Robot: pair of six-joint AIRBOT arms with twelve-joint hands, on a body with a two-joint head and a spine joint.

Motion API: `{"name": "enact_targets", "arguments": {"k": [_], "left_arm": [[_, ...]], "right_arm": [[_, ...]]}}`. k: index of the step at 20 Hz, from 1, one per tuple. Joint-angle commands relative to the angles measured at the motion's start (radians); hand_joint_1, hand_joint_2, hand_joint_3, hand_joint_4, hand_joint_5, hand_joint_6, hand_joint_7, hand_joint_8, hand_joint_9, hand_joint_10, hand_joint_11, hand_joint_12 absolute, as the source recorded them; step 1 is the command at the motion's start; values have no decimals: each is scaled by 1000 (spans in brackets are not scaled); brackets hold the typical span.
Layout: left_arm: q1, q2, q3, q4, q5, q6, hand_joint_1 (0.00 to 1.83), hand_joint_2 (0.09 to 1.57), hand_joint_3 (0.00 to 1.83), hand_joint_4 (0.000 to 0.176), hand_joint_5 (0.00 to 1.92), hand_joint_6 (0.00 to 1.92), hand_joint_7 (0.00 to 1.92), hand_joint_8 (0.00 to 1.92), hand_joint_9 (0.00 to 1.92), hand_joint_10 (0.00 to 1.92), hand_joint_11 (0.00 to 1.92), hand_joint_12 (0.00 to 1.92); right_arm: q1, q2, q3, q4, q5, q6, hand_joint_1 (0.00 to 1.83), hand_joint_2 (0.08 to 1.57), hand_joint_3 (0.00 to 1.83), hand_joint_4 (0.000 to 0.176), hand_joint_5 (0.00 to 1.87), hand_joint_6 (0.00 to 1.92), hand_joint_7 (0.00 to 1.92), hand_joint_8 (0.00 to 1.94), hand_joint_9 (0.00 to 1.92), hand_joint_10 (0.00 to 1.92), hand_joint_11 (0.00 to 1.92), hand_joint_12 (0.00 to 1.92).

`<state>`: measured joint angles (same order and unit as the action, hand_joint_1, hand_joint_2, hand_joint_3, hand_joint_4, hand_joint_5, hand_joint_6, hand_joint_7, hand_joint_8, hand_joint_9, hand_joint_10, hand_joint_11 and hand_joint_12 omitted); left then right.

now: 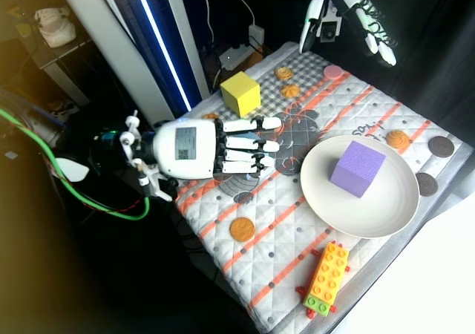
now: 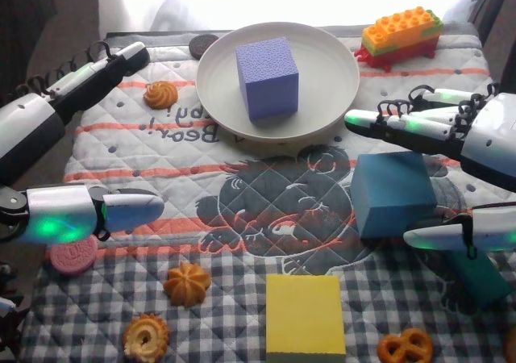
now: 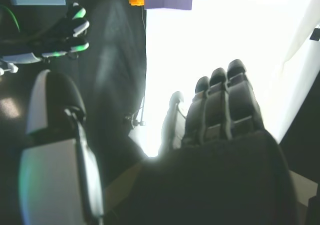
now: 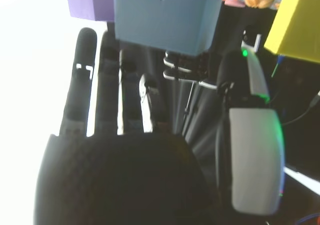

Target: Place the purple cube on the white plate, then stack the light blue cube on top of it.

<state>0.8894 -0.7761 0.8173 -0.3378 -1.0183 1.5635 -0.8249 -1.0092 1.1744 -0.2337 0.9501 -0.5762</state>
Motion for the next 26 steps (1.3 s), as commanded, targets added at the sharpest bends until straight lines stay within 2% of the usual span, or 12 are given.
{"name": "enact_targets", "arguments": {"k": [1,3,5,8,9,10,12,13,14,15,19,26], "left_arm": [[-6,-1,-2,8,-115,-9,801,915,5,142,3,1,0,0,0,0,0,0],[-6,-2,-2,9,-115,-9,768,925,7,144,5,1,0,0,0,0,0,0],[-6,-3,-2,10,-115,-9,765,928,7,163,21,7,0,0,0,0,0,0],[-6,-6,-2,10,-113,-9,793,930,5,154,40,12,0,0,0,0,0,0],[-6,-7,-1,11,-111,-9,786,930,5,172,23,4,0,0,0,0,0,0],[-6,-10,1,15,-109,-9,808,930,4,175,15,0,0,0,0,0,0,0],[-10,-15,6,18,-106,-9,859,916,0,176,2,1,0,0,0,0,0,0],[-10,-15,7,18,-104,-9,847,925,1,176,2,1,0,0,0,0,0,0],[-10,-14,7,18,-103,-9,845,936,6,175,18,7,0,0,0,0,0,0],[-9,-13,7,17,-103,-9,841,939,7,176,10,3,0,0,0,0,0,0],[-9,-15,9,17,-95,-9,851,925,0,176,10,2,0,0,0,0,0,0],[-10,-17,15,14,-86,-9,842,917,0,176,1,0,0,0,0,0,0,0]], "right_arm": [[14,1,5,21,96,5,622,1083,0,51,87,2,294,1,459,3,183,1105],[18,-4,12,15,76,5,663,1100,2,47,57,0,318,4,490,11,208,1171],[28,-13,25,8,41,5,786,1091,0,3,117,2,452,15,635,40,345,1125],[37,-20,39,9,28,5,1107,1056,2,0,168,1,906,51,909,379,424,1309],[38,-21,39,10,28,5,1291,1123,0,0,303,8,929,877,845,787,387,1583],[44,-21,42,18,30,5,1322,1154,0,0,445,16,885,1151,797,1149,374,1685],[63,-20,45,28,49,6,1340,1134,0,0,666,26,921,1138,731,1117,278,1578],[64,-19,46,44,78,9,1347,1114,1,0,743,23,957,1068,770,895,314,1404],[64,-18,46,54,98,14,1255,1156,16,0,806,946,890,1166,846,956,521,1501],[64,-17,47,62,115,21,1226,1193,6,0,779,1198,836,1249,824,1048,606,1565],[65,-15,60,69,164,49,1363,1164,0,0,793,986,907,1192,860,1393,682,1519],[204,-64,136,68,165,52,1370,1099,0,0,885,1101,1084,766,974,1102,760,1164]]}}
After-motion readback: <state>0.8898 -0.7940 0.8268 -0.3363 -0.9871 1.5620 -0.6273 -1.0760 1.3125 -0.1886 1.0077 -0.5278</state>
